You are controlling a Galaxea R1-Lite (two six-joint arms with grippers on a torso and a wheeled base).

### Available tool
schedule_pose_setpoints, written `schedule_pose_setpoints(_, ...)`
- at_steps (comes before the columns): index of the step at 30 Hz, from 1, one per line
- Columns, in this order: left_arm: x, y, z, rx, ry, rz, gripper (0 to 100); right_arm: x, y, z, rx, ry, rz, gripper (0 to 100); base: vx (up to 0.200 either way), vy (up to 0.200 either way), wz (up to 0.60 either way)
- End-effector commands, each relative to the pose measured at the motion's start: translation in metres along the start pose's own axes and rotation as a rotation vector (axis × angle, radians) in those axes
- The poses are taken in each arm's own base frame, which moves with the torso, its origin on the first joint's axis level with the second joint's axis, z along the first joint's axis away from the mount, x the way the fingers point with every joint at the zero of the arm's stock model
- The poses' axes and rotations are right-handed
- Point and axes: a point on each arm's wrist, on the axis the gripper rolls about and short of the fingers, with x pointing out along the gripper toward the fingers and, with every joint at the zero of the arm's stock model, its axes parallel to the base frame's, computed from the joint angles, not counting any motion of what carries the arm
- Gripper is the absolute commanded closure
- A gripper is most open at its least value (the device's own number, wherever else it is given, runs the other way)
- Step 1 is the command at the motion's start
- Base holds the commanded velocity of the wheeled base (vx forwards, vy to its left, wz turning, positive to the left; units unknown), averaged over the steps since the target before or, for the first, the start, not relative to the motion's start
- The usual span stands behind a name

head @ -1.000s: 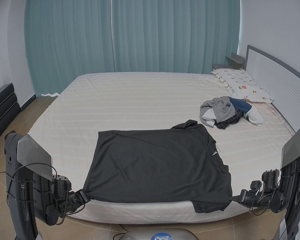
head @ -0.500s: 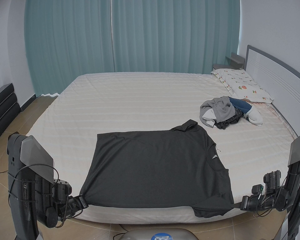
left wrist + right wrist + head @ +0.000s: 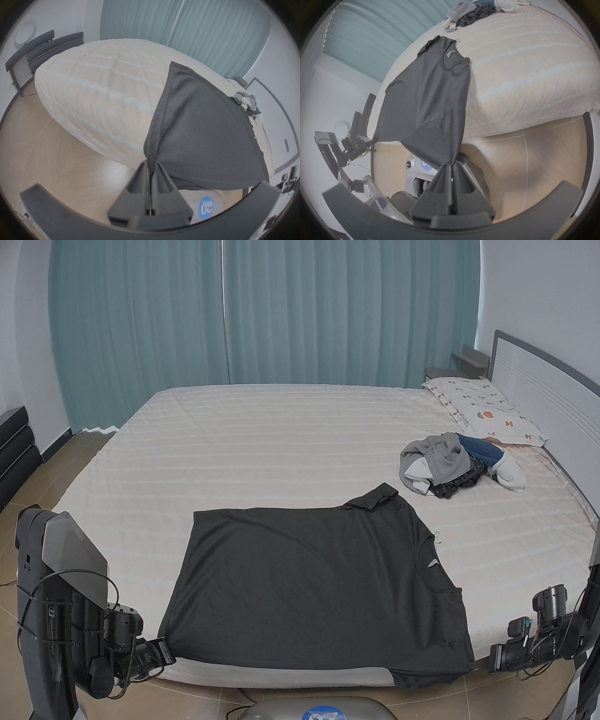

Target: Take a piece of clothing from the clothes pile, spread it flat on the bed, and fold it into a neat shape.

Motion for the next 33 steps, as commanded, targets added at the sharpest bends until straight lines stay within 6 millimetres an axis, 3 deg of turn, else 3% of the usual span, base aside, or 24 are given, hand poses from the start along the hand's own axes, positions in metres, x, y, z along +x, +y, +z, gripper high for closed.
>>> schedule_pose_setpoints(1,-0.003,0.001,-0.003,0.009,0.018,0.009,100,-0.007,0.003,-0.004,-0.016,0.002,-0.002,100,0.0,0.0,0.0)
schedule_pose_setpoints(7,-0.007,0.002,-0.005,0.039,0.052,0.029,100,-0.008,0.002,-0.007,-0.036,0.025,-0.037,100,0.0,0.0,0.0)
schedule_pose_setpoints(15,-0.03,0.003,-0.006,0.102,0.173,0.047,100,-0.012,0.003,-0.01,-0.056,0.04,-0.057,100,0.0,0.0,0.0)
schedule_pose_setpoints(33,-0.038,0.002,-0.027,0.216,0.32,0.146,100,-0.025,0.008,-0.021,-0.126,0.101,-0.121,100,0.0,0.0,0.0)
